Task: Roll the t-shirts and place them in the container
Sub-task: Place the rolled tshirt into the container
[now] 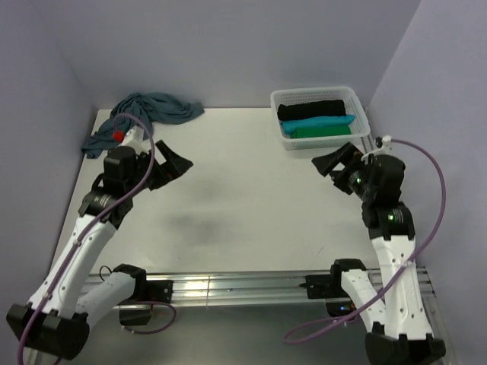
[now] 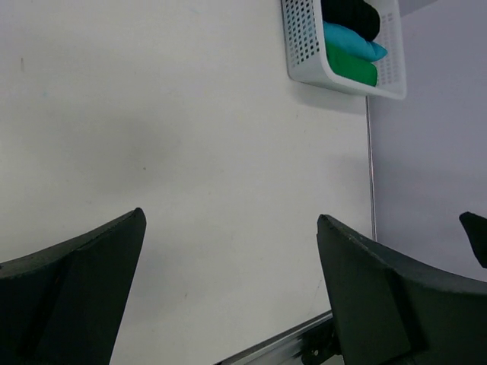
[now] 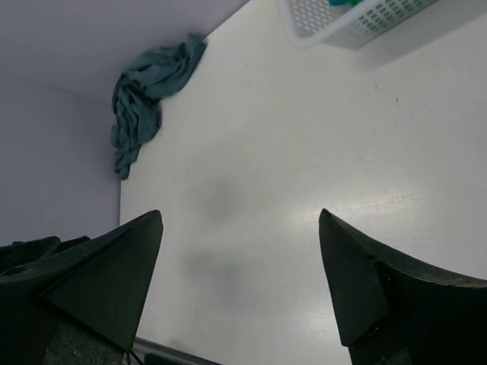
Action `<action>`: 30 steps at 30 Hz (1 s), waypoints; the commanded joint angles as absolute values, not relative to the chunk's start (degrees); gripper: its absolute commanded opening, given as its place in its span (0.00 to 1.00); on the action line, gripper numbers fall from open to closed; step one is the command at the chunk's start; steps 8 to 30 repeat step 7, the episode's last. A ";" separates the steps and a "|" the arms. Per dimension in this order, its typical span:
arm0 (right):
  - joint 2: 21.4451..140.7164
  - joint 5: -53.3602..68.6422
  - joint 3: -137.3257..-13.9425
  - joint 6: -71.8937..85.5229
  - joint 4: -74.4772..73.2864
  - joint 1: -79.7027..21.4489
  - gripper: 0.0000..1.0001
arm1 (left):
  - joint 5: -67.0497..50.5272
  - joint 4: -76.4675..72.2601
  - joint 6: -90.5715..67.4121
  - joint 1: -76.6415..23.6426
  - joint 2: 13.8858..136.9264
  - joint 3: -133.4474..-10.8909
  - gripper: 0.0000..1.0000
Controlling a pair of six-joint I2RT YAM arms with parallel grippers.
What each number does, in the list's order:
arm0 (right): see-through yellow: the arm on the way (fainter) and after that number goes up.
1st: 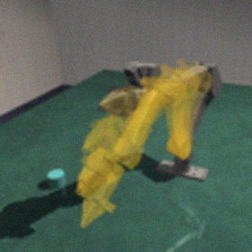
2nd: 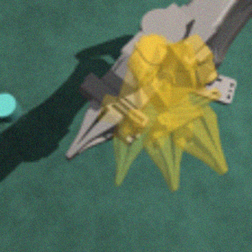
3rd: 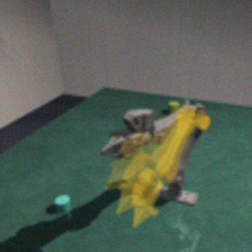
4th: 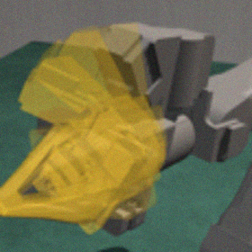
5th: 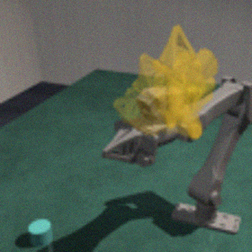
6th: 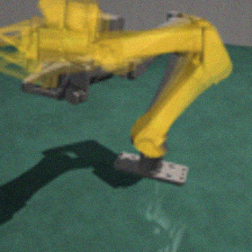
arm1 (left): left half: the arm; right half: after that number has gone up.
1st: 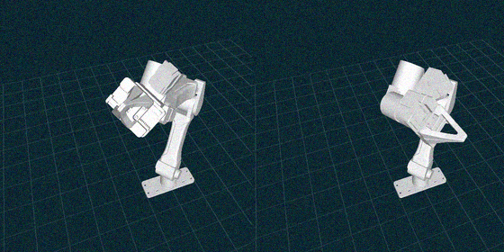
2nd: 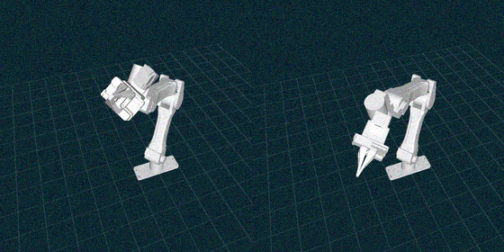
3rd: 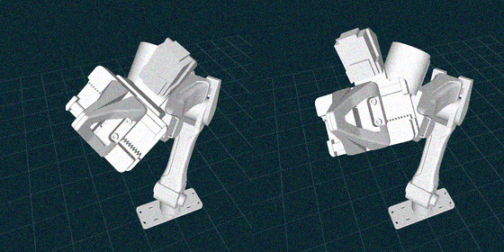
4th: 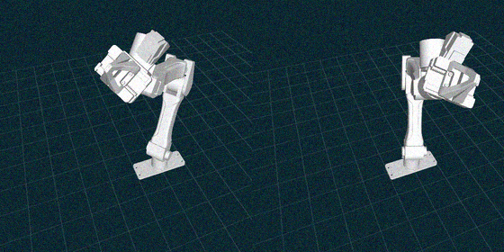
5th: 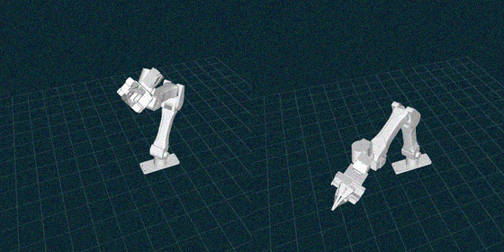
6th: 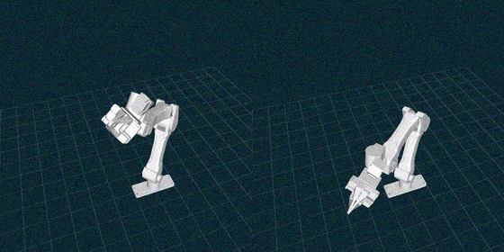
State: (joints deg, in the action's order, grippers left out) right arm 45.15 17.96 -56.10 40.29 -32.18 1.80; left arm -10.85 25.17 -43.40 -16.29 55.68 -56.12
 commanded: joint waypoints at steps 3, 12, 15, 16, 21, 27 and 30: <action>36.93 18.11 -49.04 32.97 -31.89 1.14 0.92 | -6.95 26.54 -45.08 -16.08 46.68 -50.20 0.99; 33.76 16.09 -48.25 32.87 -36.55 0.26 0.95 | -6.59 28.03 -47.10 -16.08 43.95 -47.29 0.99; 33.76 16.09 -48.25 32.87 -36.55 0.26 0.95 | -6.59 28.03 -47.10 -16.08 43.95 -47.29 0.99; 33.76 16.09 -48.25 32.87 -36.55 0.26 0.95 | -6.59 28.03 -47.10 -16.08 43.95 -47.29 0.99; 33.76 16.09 -48.25 32.87 -36.55 0.26 0.95 | -6.59 28.03 -47.10 -16.08 43.95 -47.29 0.99; 33.76 16.09 -48.25 32.87 -36.55 0.26 0.95 | -6.59 28.03 -47.10 -16.08 43.95 -47.29 0.99; 33.76 16.09 -48.25 32.87 -36.55 0.26 0.95 | -6.59 28.03 -47.10 -16.08 43.95 -47.29 0.99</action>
